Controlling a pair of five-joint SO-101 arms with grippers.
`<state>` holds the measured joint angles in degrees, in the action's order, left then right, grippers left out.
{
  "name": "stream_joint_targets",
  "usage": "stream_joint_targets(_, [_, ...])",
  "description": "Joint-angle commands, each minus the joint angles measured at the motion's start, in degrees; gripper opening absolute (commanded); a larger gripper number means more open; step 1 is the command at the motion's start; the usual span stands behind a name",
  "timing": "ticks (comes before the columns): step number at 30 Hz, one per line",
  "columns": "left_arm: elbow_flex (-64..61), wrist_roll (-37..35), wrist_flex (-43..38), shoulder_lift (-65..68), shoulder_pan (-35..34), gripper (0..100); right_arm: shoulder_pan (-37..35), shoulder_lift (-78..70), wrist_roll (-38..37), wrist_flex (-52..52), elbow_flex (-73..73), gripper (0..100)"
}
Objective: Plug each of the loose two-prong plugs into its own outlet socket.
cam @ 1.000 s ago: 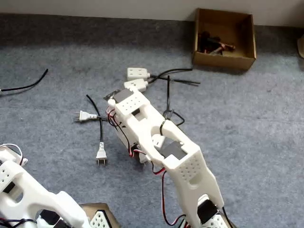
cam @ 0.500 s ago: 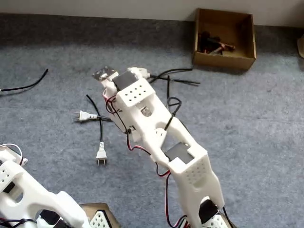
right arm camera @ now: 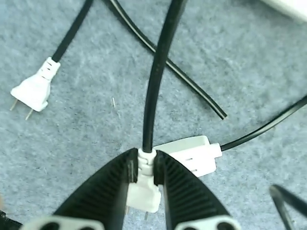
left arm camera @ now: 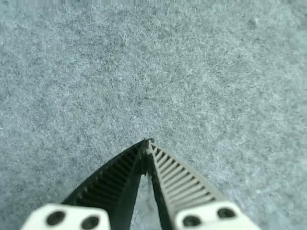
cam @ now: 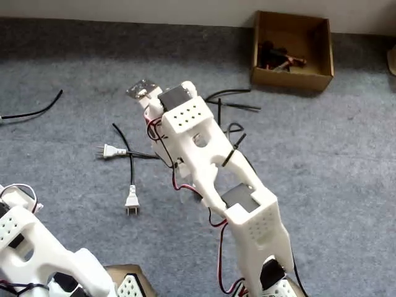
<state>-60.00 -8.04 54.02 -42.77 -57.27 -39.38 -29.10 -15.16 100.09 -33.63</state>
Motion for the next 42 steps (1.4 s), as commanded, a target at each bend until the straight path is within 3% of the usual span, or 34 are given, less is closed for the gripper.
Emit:
stream_joint_targets(1, [0.57,-0.09,-0.88,-1.36,1.71,1,0.48,9.10,-1.67,1.01,0.13,0.5])
stream_joint_targets(15, [0.84,0.00,-0.88,-1.36,4.62,1,0.84,38.29,-3.60,0.75,19.65,0.5])
stream_joint_targets(21, [0.84,8.18,-0.62,-1.36,10.24,1,2.15,50.59,-5.10,-0.92,27.56,0.5])
stream_joint_targets(37, [1.80,8.44,-0.44,-1.36,20.44,1,12.35,80.04,-7.30,-24.40,61.14,0.5])
stream_joint_targets(42, [7.34,13.71,6.95,-1.36,24.13,1,15.69,85.23,-5.98,-32.40,68.44,0.5])
